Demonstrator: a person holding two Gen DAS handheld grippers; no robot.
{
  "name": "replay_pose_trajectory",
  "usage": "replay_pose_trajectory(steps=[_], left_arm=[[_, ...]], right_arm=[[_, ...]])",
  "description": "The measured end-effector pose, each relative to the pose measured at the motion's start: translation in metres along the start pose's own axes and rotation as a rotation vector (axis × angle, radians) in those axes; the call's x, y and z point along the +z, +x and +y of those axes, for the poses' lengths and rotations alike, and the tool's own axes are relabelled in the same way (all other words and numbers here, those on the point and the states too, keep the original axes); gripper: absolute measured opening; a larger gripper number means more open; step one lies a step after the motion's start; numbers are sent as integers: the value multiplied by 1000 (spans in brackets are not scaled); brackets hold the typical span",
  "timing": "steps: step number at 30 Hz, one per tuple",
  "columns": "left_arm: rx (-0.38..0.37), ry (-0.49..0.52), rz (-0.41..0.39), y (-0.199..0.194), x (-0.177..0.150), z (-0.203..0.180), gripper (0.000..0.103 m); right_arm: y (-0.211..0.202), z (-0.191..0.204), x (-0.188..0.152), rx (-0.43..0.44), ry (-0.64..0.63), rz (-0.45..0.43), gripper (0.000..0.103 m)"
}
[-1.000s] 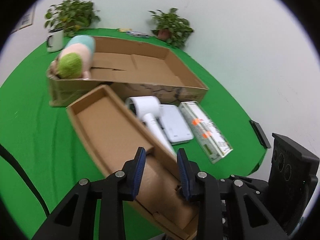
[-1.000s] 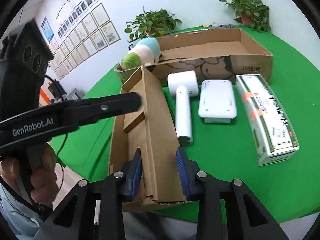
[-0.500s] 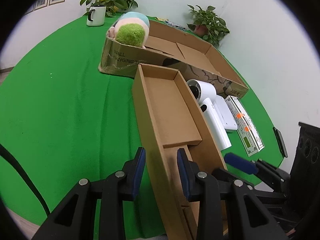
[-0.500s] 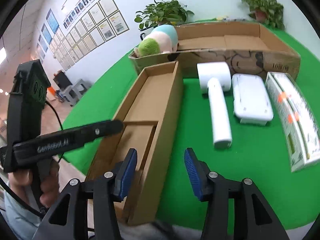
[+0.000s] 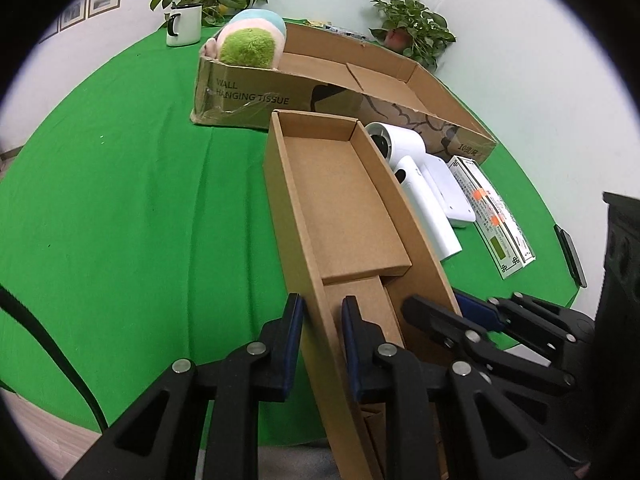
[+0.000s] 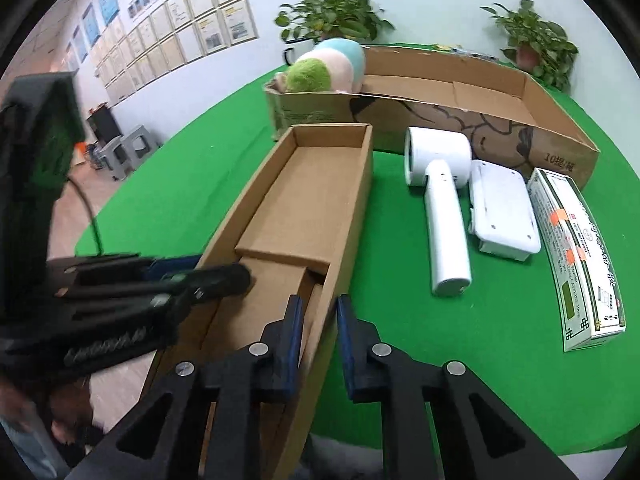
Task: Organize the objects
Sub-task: 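Carry the long brown box with the left tool over the open box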
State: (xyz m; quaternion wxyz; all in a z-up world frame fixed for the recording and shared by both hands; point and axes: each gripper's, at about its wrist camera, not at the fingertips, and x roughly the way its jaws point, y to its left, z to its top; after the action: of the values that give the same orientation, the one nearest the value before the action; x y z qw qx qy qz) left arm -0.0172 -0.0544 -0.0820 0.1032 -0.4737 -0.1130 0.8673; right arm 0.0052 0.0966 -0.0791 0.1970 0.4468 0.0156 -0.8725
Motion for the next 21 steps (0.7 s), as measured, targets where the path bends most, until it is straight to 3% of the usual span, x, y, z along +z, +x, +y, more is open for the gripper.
replay_pose_trajectory(steps=[11, 21], left_arm=[[8, -17, -26, 3, 4, -2, 18], [57, 18, -176, -30, 20, -16, 14]], right_arm=[[12, -3, 7, -59, 57, -43, 12], [-11, 10, 22, -108, 31, -164, 11]])
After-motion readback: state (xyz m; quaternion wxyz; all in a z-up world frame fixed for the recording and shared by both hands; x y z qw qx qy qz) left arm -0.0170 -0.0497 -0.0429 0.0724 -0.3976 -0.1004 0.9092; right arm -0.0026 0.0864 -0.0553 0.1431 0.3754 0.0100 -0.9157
